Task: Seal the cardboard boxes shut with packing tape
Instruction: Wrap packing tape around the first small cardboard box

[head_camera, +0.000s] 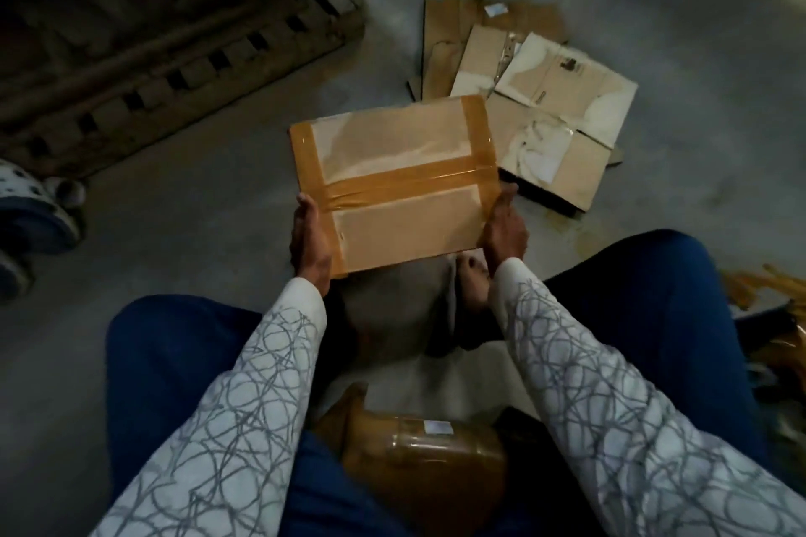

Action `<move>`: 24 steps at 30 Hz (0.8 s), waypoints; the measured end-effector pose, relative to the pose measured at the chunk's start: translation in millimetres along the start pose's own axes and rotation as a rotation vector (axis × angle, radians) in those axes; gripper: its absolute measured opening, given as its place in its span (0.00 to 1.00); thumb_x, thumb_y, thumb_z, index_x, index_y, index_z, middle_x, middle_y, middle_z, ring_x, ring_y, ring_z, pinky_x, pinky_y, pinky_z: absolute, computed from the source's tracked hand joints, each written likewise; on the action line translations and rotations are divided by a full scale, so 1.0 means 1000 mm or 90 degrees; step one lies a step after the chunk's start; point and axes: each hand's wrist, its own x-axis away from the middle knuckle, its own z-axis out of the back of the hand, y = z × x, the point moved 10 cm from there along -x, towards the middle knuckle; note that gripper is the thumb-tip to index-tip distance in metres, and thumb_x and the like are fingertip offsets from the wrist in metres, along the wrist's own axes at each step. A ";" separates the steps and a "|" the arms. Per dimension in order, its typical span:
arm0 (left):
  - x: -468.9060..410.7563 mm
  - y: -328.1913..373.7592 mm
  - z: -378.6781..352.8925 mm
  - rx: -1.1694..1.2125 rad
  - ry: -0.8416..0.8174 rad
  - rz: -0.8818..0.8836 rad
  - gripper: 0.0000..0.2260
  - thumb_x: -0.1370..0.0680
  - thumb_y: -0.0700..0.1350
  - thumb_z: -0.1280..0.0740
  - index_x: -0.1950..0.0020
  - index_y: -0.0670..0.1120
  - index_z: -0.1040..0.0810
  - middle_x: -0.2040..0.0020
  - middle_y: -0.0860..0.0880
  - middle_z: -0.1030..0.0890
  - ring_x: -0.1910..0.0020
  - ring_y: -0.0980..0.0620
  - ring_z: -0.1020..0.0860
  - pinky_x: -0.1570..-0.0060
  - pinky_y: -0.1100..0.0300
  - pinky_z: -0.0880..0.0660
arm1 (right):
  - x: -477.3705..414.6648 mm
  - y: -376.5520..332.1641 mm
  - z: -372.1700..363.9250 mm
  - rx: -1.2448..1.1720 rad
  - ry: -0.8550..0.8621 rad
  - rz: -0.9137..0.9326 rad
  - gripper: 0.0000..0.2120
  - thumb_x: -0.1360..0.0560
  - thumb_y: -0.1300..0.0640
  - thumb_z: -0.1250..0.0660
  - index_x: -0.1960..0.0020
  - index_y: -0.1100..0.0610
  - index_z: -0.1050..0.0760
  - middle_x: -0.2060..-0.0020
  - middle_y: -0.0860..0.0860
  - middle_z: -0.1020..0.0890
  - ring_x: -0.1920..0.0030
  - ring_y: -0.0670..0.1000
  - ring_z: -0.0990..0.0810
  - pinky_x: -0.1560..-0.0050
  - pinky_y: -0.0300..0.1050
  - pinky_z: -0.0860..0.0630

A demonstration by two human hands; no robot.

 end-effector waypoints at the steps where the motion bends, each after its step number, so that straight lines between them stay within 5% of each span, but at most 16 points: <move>1: 0.023 0.023 -0.003 0.066 -0.035 -0.037 0.41 0.32 0.82 0.48 0.28 0.61 0.28 0.29 0.52 0.24 0.32 0.45 0.25 0.31 0.39 0.30 | 0.008 -0.007 0.006 -0.091 -0.009 0.004 0.39 0.21 0.29 0.58 0.29 0.53 0.26 0.35 0.56 0.22 0.34 0.58 0.25 0.31 0.53 0.33; 3: 0.068 0.072 0.000 0.222 -0.082 -0.102 0.30 0.23 0.73 0.44 0.31 0.55 0.23 0.34 0.48 0.20 0.37 0.45 0.20 0.37 0.43 0.24 | 0.024 -0.022 0.019 -0.279 -0.052 0.028 0.41 0.26 0.23 0.54 0.34 0.50 0.22 0.39 0.51 0.19 0.39 0.54 0.21 0.33 0.53 0.29; 7: 0.097 0.106 0.062 0.374 -0.041 -0.161 0.14 0.17 0.53 0.41 0.50 0.49 0.18 0.53 0.47 0.17 0.56 0.51 0.17 0.49 0.54 0.23 | 0.043 -0.042 0.059 -0.395 -0.122 0.085 0.30 0.20 0.30 0.53 0.46 0.47 0.19 0.50 0.45 0.15 0.44 0.50 0.19 0.38 0.54 0.26; 11: 0.130 0.088 0.059 0.328 -0.110 -0.100 0.23 0.16 0.55 0.44 0.60 0.50 0.13 0.60 0.48 0.15 0.62 0.49 0.17 0.61 0.61 0.20 | 0.075 -0.044 0.050 -0.415 -0.298 0.076 0.30 0.22 0.30 0.47 0.45 0.50 0.16 0.48 0.54 0.14 0.47 0.59 0.16 0.46 0.55 0.19; 13: 0.155 0.064 0.039 0.275 -0.143 -0.045 0.23 0.18 0.60 0.43 0.54 0.50 0.12 0.58 0.46 0.14 0.63 0.48 0.16 0.64 0.58 0.19 | 0.088 -0.033 0.046 -0.385 -0.296 0.071 0.30 0.20 0.32 0.49 0.47 0.52 0.17 0.54 0.56 0.13 0.52 0.59 0.14 0.55 0.49 0.18; 16: 0.164 0.046 0.031 0.257 -0.179 0.020 0.28 0.26 0.65 0.35 0.37 0.45 0.19 0.42 0.38 0.17 0.50 0.37 0.17 0.53 0.44 0.20 | 0.097 -0.020 0.045 -0.385 -0.302 0.049 0.35 0.20 0.30 0.54 0.48 0.52 0.17 0.57 0.56 0.13 0.58 0.55 0.13 0.61 0.46 0.18; 19: 0.148 0.061 0.045 0.287 -0.166 -0.028 0.25 0.21 0.60 0.37 0.33 0.44 0.22 0.40 0.38 0.18 0.47 0.37 0.18 0.53 0.45 0.19 | 0.093 -0.024 0.053 -0.426 -0.301 0.060 0.36 0.22 0.27 0.53 0.45 0.51 0.16 0.48 0.58 0.14 0.47 0.58 0.15 0.45 0.54 0.20; 21: 0.136 0.064 0.051 0.303 -0.143 -0.029 0.21 0.17 0.58 0.42 0.38 0.45 0.20 0.44 0.40 0.16 0.50 0.40 0.18 0.55 0.51 0.19 | 0.087 -0.011 0.050 -0.397 -0.278 -0.006 0.37 0.24 0.24 0.53 0.47 0.49 0.15 0.41 0.59 0.18 0.37 0.63 0.21 0.32 0.64 0.31; 24: 0.134 0.031 0.043 0.229 -0.118 0.052 0.19 0.15 0.54 0.46 0.49 0.44 0.21 0.58 0.43 0.17 0.59 0.46 0.22 0.61 0.55 0.25 | 0.080 0.029 0.026 -0.315 -0.312 -0.083 0.26 0.20 0.33 0.47 0.50 0.47 0.16 0.37 0.59 0.20 0.32 0.69 0.29 0.43 0.61 0.25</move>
